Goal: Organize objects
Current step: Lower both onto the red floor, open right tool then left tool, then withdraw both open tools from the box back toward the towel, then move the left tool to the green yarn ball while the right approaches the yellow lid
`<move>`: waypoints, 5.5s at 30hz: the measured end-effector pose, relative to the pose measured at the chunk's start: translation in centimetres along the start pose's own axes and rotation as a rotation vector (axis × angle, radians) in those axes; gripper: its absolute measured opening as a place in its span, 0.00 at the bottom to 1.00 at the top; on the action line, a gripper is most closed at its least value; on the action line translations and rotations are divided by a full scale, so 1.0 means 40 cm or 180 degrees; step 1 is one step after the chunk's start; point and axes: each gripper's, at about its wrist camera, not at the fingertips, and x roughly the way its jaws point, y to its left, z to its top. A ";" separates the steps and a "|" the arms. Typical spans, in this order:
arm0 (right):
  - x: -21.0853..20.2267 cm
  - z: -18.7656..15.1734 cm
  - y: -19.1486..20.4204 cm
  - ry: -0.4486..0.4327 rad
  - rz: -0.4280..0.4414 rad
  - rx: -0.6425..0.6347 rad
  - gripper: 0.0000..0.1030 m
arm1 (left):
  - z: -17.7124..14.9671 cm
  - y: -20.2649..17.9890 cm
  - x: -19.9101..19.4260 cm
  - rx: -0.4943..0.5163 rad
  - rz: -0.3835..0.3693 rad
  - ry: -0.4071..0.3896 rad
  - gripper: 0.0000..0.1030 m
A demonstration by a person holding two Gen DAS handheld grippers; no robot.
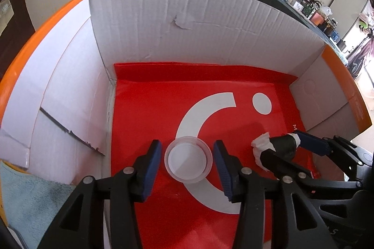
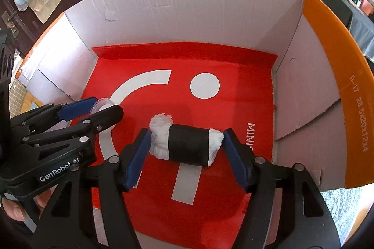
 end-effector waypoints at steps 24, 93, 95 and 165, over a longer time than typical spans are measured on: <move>-0.158 -0.059 0.039 -0.0433 0.0049 -0.0121 0.67 | -0.015 -0.026 -0.138 0.0077 0.0041 -0.0371 0.54; -0.256 -0.287 0.105 -0.0976 0.0270 -0.0182 0.94 | -0.292 0.015 -0.286 0.0103 0.0245 -0.0736 0.94; -0.253 -0.295 0.105 -0.0963 0.0273 -0.0175 0.94 | -0.302 0.012 -0.286 0.0116 0.0245 -0.0727 0.94; -0.093 -0.373 0.176 -0.0594 0.0008 -0.0662 0.28 | -0.534 -0.004 -0.247 0.0143 0.0145 -0.0484 0.54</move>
